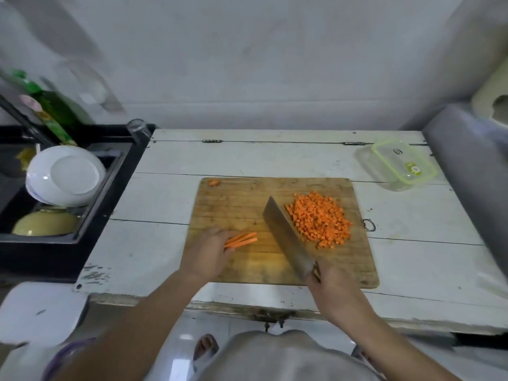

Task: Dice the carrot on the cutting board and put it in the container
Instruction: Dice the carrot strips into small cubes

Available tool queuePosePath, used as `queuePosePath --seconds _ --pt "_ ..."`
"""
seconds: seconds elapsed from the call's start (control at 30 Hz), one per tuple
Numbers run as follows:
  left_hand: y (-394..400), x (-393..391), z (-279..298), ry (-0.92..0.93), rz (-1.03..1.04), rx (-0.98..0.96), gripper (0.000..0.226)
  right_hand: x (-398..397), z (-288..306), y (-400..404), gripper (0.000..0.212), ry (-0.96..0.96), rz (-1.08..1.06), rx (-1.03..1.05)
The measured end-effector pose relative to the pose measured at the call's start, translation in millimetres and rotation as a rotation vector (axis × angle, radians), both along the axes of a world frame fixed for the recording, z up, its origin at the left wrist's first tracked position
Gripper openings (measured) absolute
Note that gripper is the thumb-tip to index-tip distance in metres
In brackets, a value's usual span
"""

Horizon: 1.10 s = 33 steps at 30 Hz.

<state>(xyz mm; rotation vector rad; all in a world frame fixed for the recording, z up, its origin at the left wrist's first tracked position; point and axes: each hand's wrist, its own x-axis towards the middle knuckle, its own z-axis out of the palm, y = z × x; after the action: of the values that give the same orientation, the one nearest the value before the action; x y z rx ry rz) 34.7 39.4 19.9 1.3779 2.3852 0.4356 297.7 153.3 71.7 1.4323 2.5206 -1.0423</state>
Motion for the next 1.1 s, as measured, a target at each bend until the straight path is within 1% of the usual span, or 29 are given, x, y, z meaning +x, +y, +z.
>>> queuePosePath --seconds 0.1,0.17,0.2,0.3,0.37,0.47,0.57,0.7,0.77,0.87,0.93,1.1 --pt "11.4 35.5 -1.9 -0.021 -0.029 0.064 0.031 11.2 4.2 21.0 0.015 -0.023 -0.082 0.032" --pt "20.3 57.8 -5.4 0.012 -0.054 0.104 0.029 13.9 9.8 33.3 0.009 -0.048 -0.084 0.069" --pt "23.7 65.7 -8.3 0.041 -0.058 0.127 0.03 12.8 11.7 36.1 0.01 -0.065 -0.062 0.099" --pt "31.2 77.9 -16.9 0.089 -0.036 0.162 0.043 4.5 11.5 28.1 0.027 -0.057 0.019 0.239" --pt "36.9 83.1 -20.5 0.072 -0.021 0.196 0.04 -3.9 9.9 15.6 0.025 -0.023 0.033 0.227" --pt "45.0 87.6 -22.4 0.011 0.049 0.249 0.024 -10.6 8.3 9.8 0.026 0.017 0.032 0.2" --pt "40.8 88.3 -28.5 -0.002 0.068 0.295 0.025 -2.8 11.1 13.7 0.024 0.007 0.002 0.17" --pt "35.2 86.4 -34.6 0.017 0.027 0.351 0.028 4.8 16.9 11.4 0.018 -0.083 0.055 0.209" --pt "37.2 86.6 -35.5 0.015 0.025 0.355 0.025 5.9 17.4 7.7 0.018 -0.147 0.072 0.219" --pt "38.6 85.7 -36.7 0.005 0.03 0.363 0.015 2.9 16.3 -8.2 0.012 -0.306 0.145 0.239" --pt "39.4 85.3 -37.8 0.0 0.038 0.36 0.014 -6.4 11.4 -9.4 0.011 -0.345 0.166 0.248" --pt "36.8 85.8 -38.9 -0.025 0.038 0.36 0.025 -36.3 7.5 17.3 0.011 -0.17 0.028 0.218"
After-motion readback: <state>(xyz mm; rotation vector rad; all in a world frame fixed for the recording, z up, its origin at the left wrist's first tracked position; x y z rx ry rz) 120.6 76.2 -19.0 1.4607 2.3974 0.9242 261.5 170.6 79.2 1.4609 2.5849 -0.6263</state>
